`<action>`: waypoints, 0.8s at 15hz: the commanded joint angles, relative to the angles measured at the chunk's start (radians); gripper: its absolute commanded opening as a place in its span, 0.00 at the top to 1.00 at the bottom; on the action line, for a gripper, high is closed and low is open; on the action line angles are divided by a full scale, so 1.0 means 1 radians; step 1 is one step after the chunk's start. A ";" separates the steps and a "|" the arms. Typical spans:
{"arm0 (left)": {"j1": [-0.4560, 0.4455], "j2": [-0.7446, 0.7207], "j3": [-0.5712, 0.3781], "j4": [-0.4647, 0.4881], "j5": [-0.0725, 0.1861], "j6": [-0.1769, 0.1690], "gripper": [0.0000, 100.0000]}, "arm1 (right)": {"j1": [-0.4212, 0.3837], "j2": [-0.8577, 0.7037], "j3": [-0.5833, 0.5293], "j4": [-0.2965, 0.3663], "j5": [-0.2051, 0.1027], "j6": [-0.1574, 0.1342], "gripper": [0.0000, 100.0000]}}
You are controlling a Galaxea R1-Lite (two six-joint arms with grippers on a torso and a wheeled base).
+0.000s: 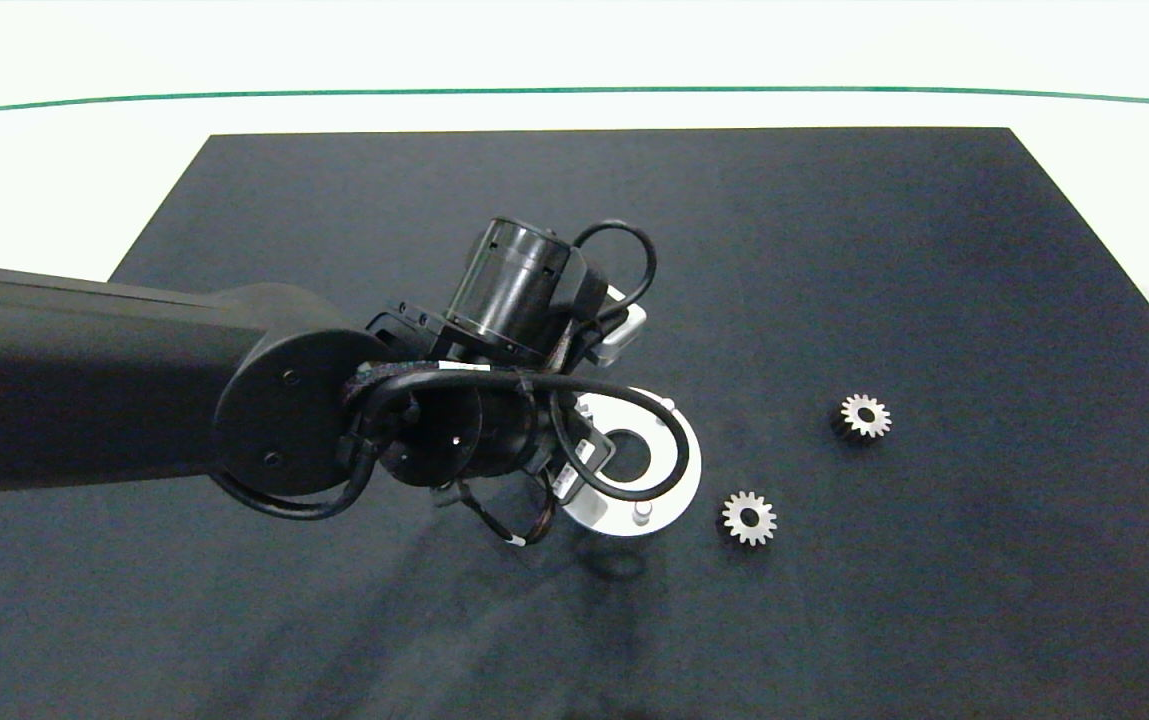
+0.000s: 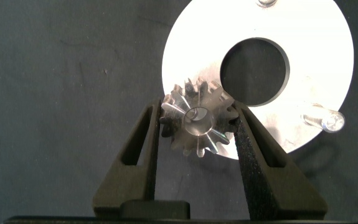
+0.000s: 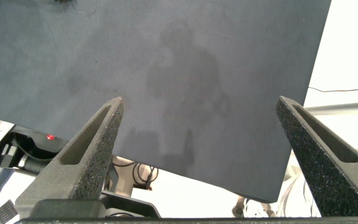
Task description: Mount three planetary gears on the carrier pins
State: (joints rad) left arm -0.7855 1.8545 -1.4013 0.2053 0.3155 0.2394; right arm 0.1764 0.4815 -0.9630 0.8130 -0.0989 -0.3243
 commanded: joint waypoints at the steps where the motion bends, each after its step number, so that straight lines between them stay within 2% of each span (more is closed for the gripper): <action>1: 0.000 0.014 -0.001 0.002 0.002 0.001 0.75 | 0.002 0.002 -0.002 0.005 -0.001 -0.002 0.00; 12: 0.008 0.012 -0.016 0.003 0.002 0.006 0.75 | 0.003 0.002 -0.008 0.005 -0.001 -0.002 0.00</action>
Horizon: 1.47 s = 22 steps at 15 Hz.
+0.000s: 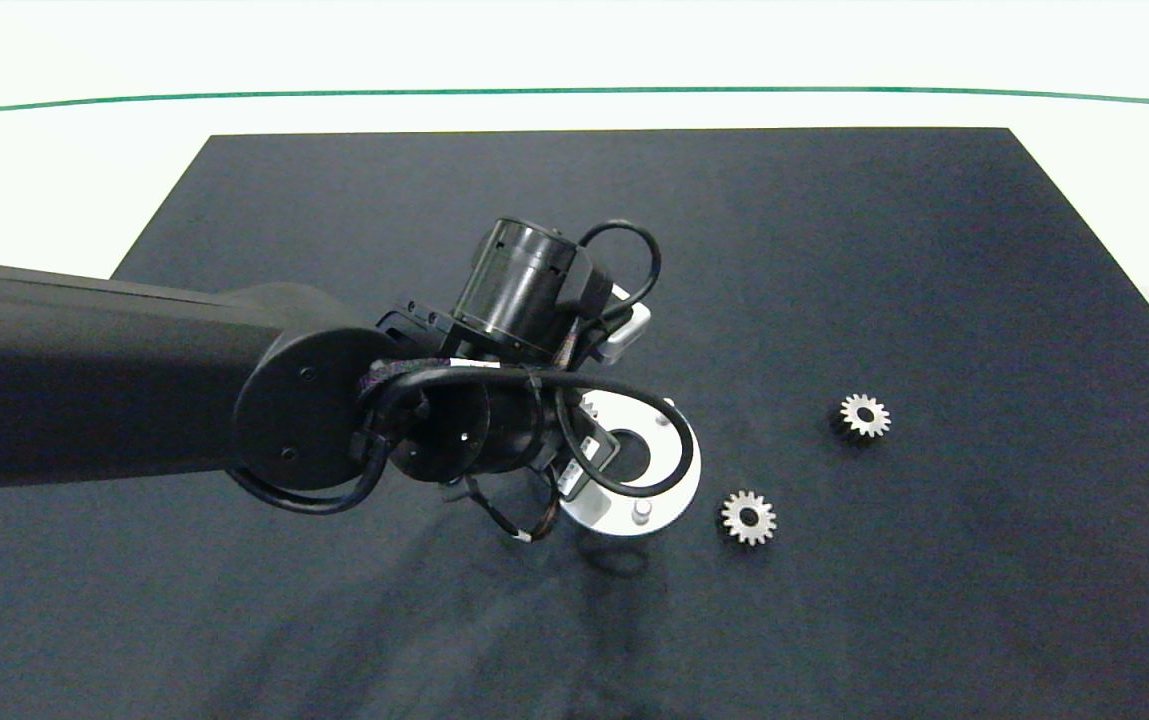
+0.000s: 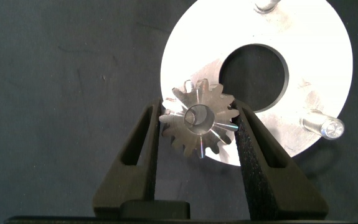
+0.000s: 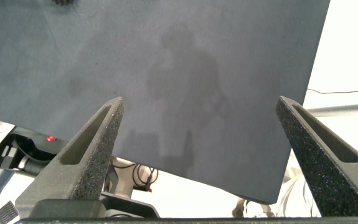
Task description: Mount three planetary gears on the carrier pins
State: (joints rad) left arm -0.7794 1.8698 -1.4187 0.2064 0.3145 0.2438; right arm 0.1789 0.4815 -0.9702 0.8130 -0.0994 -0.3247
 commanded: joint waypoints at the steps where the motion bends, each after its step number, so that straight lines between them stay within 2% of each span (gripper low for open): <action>1: 0.005 -0.004 0.000 0.002 0.003 0.002 0.75 | 0.001 0.002 -0.002 0.005 0.000 -0.002 0.00; 11: 0.014 -0.008 0.006 0.002 0.003 0.000 0.75 | 0.001 0.003 -0.001 0.005 0.000 -0.004 0.00; 12: 0.014 -0.008 0.007 0.002 0.003 -0.001 0.00 | 0.001 0.003 -0.002 0.005 0.000 -0.004 0.00; 19: 0.014 -0.012 0.012 0.005 0.003 -0.005 0.00 | 0.001 0.003 0.001 0.006 0.000 -0.004 0.00; 20: 0.012 -0.050 0.027 0.015 0.003 -0.011 0.00 | 0.001 0.012 0.004 0.009 0.000 -0.004 0.00; 22: 0.019 -0.158 0.078 0.054 0.003 -0.054 0.00 | 0.004 0.095 -0.001 0.003 0.004 -0.004 0.00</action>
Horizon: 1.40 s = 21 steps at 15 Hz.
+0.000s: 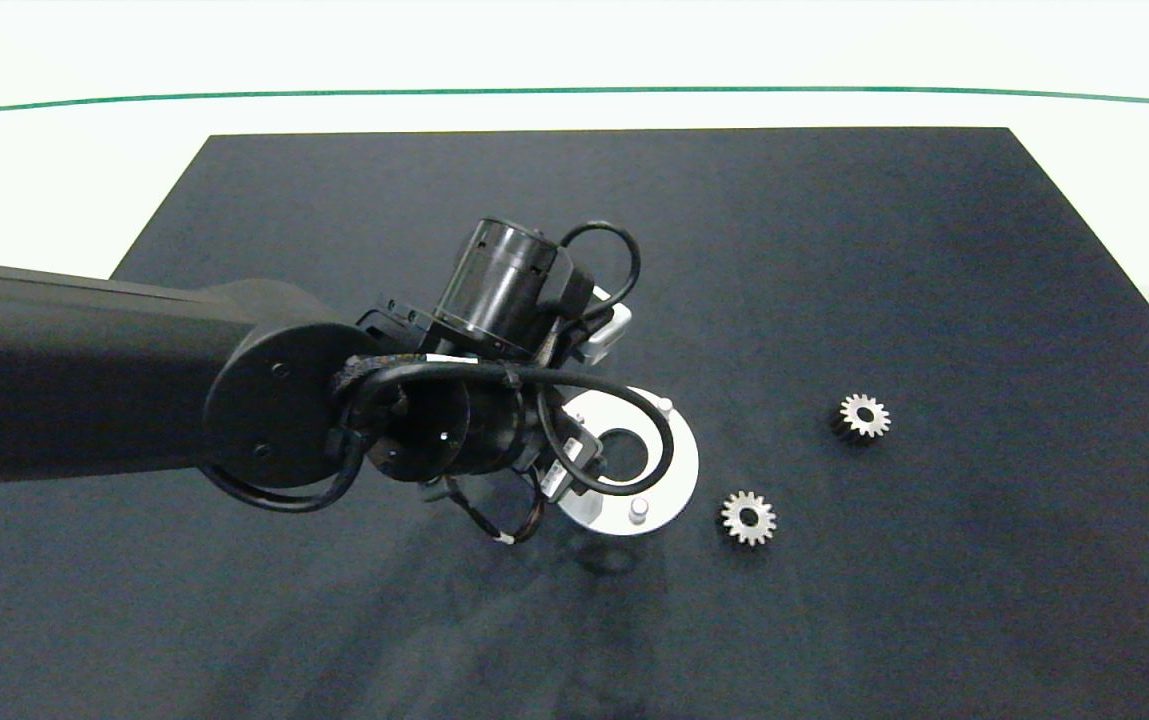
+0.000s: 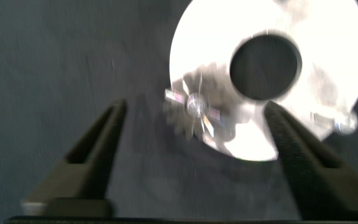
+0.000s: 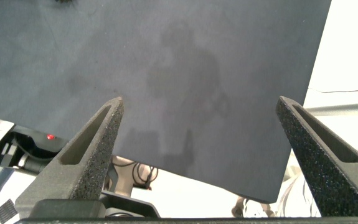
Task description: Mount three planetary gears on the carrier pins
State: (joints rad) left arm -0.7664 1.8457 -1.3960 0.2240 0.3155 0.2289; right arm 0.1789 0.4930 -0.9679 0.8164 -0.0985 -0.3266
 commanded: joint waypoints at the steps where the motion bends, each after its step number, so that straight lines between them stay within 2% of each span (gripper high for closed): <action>1: 0.029 -0.203 0.078 0.057 0.002 -0.072 0.00 | 0.004 0.139 -0.011 -0.010 0.006 0.000 0.00; 2: 0.047 -0.240 0.094 0.074 0.002 -0.082 0.00 | 0.005 0.173 -0.009 -0.016 0.011 0.001 0.00; 3: 0.085 -0.323 0.133 0.104 0.002 -0.083 0.00 | 0.010 0.234 -0.005 -0.023 0.036 0.004 0.00; 4: 0.133 -0.418 0.175 0.149 0.002 -0.083 0.00 | 0.019 0.285 -0.002 -0.034 0.102 0.006 0.00; 5: 0.162 -0.493 0.210 0.184 0.002 -0.089 0.00 | 0.028 0.318 0.001 -0.052 0.149 0.006 0.00; 6: 0.188 -0.560 0.252 0.199 0.002 -0.108 0.00 | 0.047 0.369 0.012 -0.082 0.180 0.009 0.00; 8: 0.213 -0.689 0.345 0.199 0.002 -0.171 0.00 | 0.125 0.495 0.057 -0.218 0.183 0.032 0.00; 9: 0.231 -0.755 0.387 0.201 0.002 -0.204 0.00 | 0.175 0.550 0.074 -0.299 0.178 0.037 0.00; 10: 0.265 -0.807 0.428 0.201 0.002 -0.209 0.00 | 0.234 0.592 0.078 -0.344 0.169 0.040 0.00; 11: 0.292 -0.852 0.460 0.201 0.002 -0.209 0.00 | 0.301 0.628 0.078 -0.353 0.141 0.044 0.00; 12: 0.297 -0.898 0.489 0.204 0.000 -0.211 0.00 | 0.358 0.671 0.075 -0.356 0.092 0.050 0.00; 14: 0.323 -0.970 0.522 0.212 0.000 -0.212 0.00 | 0.419 0.737 0.072 -0.368 0.060 0.109 0.00; 16: 0.348 -1.016 0.543 0.221 -0.001 -0.212 0.00 | 0.442 0.794 0.074 -0.413 -0.013 0.116 0.00; 17: 0.363 -1.036 0.551 0.221 -0.004 -0.212 0.00 | 0.442 0.822 0.075 -0.450 -0.040 0.116 0.00; 21: 0.397 -1.099 0.568 0.221 -0.009 -0.215 0.00 | 0.442 0.914 0.072 -0.534 -0.043 0.120 0.00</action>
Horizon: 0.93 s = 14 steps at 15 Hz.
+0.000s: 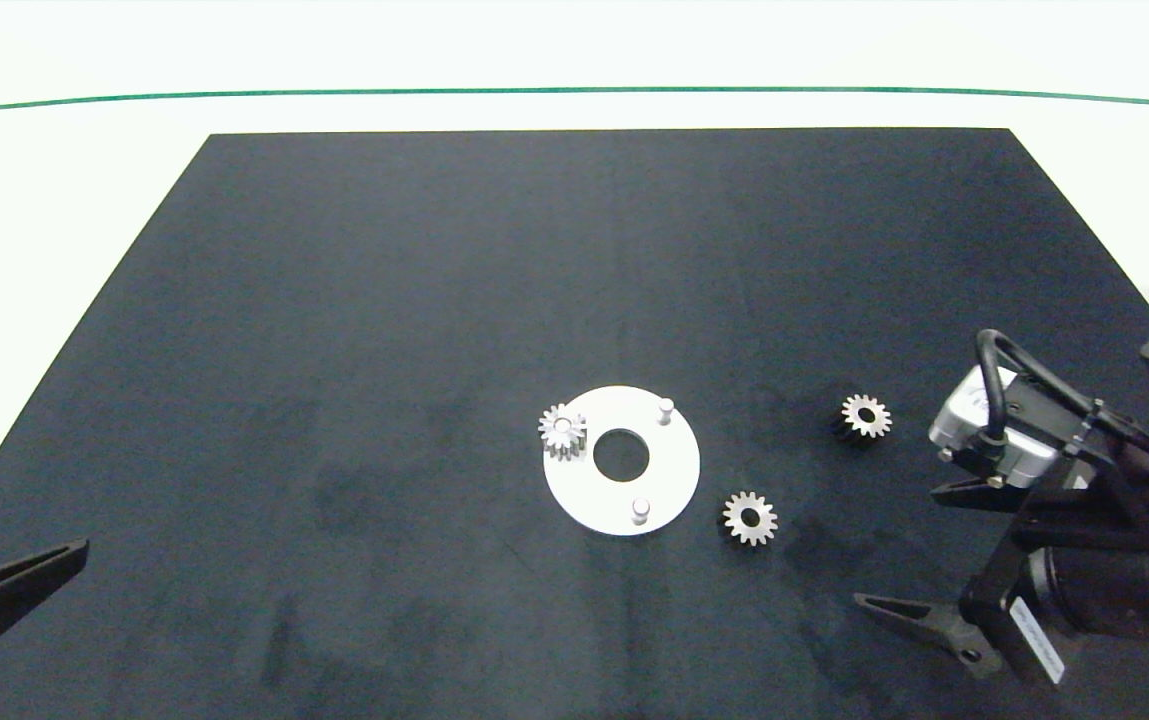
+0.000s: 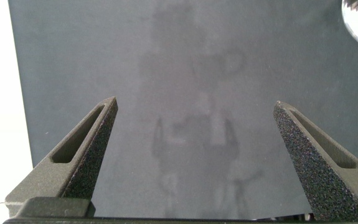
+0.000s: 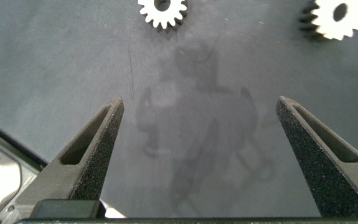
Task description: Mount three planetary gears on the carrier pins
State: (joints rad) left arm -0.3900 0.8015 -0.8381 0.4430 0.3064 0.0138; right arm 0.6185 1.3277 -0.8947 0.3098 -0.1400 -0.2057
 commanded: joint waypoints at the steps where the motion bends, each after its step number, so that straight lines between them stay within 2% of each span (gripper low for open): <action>1: 0.046 -0.061 0.016 0.002 0.000 0.000 0.00 | 0.010 0.099 0.000 -0.054 0.000 0.000 0.00; 2: 0.060 -0.071 0.019 0.005 -0.004 0.000 0.00 | 0.027 0.120 0.003 -0.081 0.002 0.006 0.00; 3: 0.063 -0.074 0.020 0.006 -0.004 0.000 0.00 | 0.035 0.133 0.002 -0.110 -0.001 0.029 0.00; 4: 0.063 -0.081 0.020 0.006 -0.004 0.000 0.00 | 0.046 0.151 0.000 -0.138 -0.003 0.034 0.00; 6: 0.065 -0.096 0.022 0.008 -0.004 0.000 0.00 | 0.066 0.179 -0.001 -0.158 -0.007 0.032 0.00; 7: 0.071 -0.100 0.024 0.008 -0.004 0.000 0.00 | 0.075 0.197 -0.006 -0.159 -0.024 0.034 0.00; 9: 0.089 -0.111 0.034 0.010 -0.006 0.000 0.00 | 0.083 0.231 -0.006 -0.181 -0.038 0.035 0.00; 12: 0.089 -0.133 0.057 0.010 -0.006 0.000 0.00 | 0.084 0.268 -0.007 -0.248 -0.044 0.035 0.00; 14: 0.091 -0.136 0.059 0.008 -0.006 0.000 0.00 | 0.086 0.286 -0.017 -0.255 -0.047 0.035 0.00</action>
State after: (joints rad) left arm -0.2991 0.6668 -0.7817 0.4498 0.2987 0.0134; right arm 0.7028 1.5923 -0.9077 0.0551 -0.1855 -0.1687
